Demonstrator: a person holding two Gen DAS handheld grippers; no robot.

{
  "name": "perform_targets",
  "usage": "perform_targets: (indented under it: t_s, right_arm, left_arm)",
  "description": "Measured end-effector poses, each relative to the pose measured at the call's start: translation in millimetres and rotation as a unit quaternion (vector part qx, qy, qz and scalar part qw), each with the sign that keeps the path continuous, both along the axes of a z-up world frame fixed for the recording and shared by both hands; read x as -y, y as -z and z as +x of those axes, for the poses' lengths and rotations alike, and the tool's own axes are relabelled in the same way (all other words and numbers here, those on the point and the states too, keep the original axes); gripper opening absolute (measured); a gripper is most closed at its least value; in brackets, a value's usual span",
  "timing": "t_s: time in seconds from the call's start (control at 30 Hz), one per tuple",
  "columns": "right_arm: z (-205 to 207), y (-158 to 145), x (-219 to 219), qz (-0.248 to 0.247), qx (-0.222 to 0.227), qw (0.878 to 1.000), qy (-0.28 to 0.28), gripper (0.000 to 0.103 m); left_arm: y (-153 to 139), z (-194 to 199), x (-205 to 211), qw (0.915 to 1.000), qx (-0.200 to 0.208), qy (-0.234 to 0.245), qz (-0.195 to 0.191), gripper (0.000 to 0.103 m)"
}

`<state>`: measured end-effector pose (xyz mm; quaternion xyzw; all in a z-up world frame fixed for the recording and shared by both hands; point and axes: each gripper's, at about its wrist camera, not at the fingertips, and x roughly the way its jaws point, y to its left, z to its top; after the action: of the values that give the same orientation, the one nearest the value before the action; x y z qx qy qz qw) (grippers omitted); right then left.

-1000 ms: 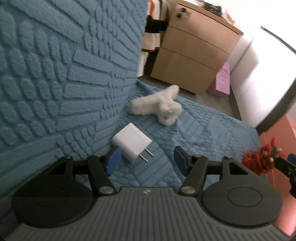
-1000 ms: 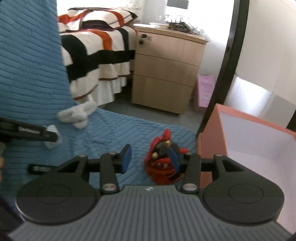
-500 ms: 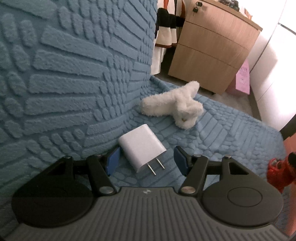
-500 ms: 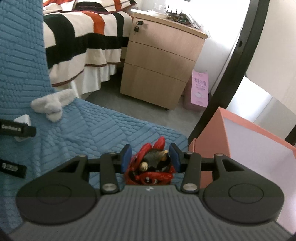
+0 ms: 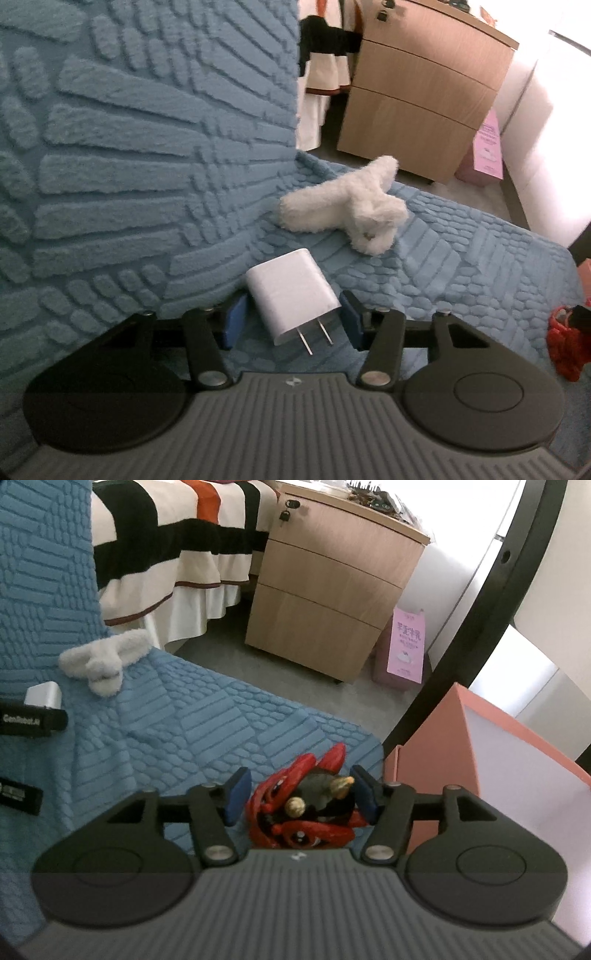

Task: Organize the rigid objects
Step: 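Grasp the red lion figurine with the right tool while the left tool grasps the other white charger, then lift the lion figurine with the right tool while the left tool lifts the charger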

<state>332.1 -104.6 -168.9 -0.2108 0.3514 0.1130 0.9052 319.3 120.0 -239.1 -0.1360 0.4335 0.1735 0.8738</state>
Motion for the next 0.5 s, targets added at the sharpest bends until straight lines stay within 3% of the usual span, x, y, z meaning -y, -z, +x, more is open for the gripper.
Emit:
perform_targets:
  t_s: [0.27,0.5]
  right_arm:
    - [1.1,10.8,0.6,-0.021,0.010,0.999,0.028,0.061]
    - [-3.9,3.9,8.9,0.027,-0.006,0.998,0.055,0.060]
  left_arm:
    - [-3.4,-5.3,13.2,0.9995,0.004,0.029,-0.013,0.057]
    - [-13.4,-13.9,31.5,0.9967,0.015,0.066,-0.044,0.057]
